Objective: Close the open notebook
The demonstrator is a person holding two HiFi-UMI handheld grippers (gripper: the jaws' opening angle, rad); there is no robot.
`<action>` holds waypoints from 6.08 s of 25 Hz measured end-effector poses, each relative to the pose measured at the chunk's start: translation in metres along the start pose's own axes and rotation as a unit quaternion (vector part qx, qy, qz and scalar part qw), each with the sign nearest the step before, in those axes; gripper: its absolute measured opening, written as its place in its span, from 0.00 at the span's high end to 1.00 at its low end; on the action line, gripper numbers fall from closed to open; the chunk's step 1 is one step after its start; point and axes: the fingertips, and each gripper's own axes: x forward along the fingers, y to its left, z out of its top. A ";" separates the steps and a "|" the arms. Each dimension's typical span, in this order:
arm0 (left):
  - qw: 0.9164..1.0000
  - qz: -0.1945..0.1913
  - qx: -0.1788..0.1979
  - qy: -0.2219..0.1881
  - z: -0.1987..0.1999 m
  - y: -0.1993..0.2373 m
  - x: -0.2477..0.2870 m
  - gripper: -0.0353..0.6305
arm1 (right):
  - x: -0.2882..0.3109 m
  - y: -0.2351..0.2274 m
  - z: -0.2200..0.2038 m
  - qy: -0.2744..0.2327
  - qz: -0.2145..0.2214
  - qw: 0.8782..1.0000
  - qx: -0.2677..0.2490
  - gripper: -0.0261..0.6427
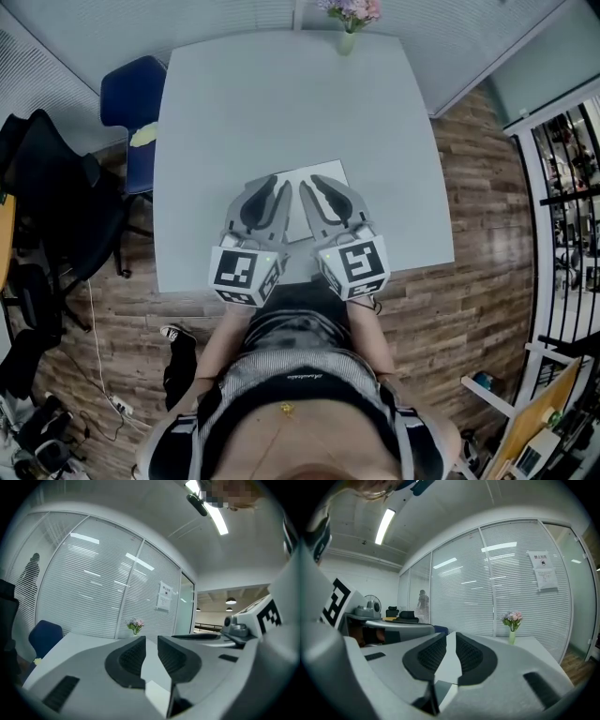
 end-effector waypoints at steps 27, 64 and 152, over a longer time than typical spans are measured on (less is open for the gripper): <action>1.000 0.001 -0.013 0.014 -0.013 0.036 -0.014 0.84 | 0.013 0.012 -0.004 0.011 -0.016 1.000 0.000 0.86; 0.987 0.070 -0.050 0.136 -0.134 0.075 0.009 0.84 | 0.027 -0.006 -0.046 0.064 0.032 0.997 0.017 0.86; 0.929 0.064 -0.313 0.189 -0.270 0.120 -0.025 0.86 | 0.001 -0.039 -0.067 0.082 -0.017 0.996 0.044 0.86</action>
